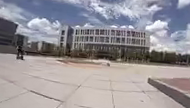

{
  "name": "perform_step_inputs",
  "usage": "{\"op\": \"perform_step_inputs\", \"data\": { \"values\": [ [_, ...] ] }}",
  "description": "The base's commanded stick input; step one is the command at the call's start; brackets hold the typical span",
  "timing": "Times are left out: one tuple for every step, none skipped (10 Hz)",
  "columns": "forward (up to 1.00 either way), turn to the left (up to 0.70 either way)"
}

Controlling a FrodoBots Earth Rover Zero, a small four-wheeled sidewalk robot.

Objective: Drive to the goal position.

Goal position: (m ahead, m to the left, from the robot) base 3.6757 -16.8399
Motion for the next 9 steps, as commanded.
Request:
{"op": "perform_step_inputs", "data": {
  "values": [
    [0.7,0.09],
    [0.7,0.04],
    [0.7,0.01],
    [0.7,0.06],
    [0.7,0.02],
    [0.7,-0.1],
    [0.7,-0.31],
    [0.7,-0.35],
    [0.7,-0.35]
  ]
}}
